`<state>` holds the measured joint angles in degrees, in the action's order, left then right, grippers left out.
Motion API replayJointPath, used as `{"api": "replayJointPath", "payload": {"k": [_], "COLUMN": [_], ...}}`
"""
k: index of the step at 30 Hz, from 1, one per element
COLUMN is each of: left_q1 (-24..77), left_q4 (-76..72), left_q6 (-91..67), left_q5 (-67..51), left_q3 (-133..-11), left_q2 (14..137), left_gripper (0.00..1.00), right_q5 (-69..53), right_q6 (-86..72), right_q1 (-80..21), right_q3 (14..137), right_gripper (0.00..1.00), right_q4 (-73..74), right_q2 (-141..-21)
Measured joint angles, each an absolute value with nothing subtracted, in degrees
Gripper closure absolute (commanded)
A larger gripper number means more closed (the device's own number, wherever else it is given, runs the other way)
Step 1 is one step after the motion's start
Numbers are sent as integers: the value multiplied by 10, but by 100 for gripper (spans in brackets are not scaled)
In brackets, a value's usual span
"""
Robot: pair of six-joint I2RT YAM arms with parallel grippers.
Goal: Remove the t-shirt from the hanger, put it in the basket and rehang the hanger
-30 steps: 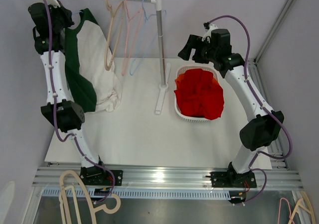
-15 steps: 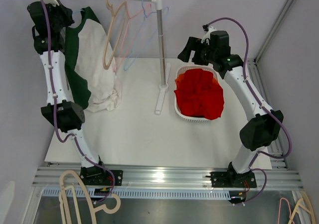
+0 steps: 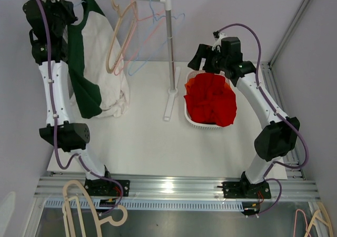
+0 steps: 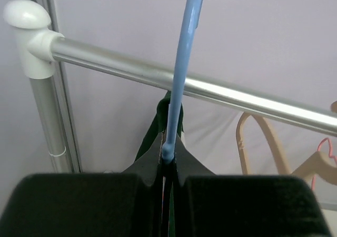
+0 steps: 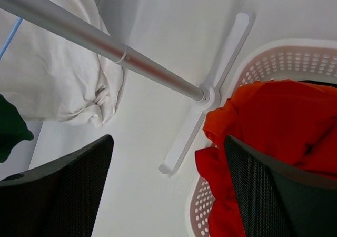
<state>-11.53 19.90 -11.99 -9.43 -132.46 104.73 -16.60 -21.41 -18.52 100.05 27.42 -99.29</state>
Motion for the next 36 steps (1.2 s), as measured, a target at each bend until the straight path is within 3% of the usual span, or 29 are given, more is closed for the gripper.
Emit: {"api": "replayJointPath", "payload": {"k": [11,25,36], "left_q1": [-70,76,214], "left_q4": [245,398,432], "left_q6": [-135,-155,-149], "left_q5": [82,332,507], "left_q3": [-1253,-1190,-1149], "left_q2": [943,819,717], "left_gripper": [99,99,99], "right_q5": [-209,-305,-301], "right_q6": [-191,-79,-52], "right_q1": [-219,-435,-609], "right_q3": [916,771,740], "right_gripper": [12,11,11], "right_q4": [210,69,-61], "right_q2": [-906,-771,-768]}}
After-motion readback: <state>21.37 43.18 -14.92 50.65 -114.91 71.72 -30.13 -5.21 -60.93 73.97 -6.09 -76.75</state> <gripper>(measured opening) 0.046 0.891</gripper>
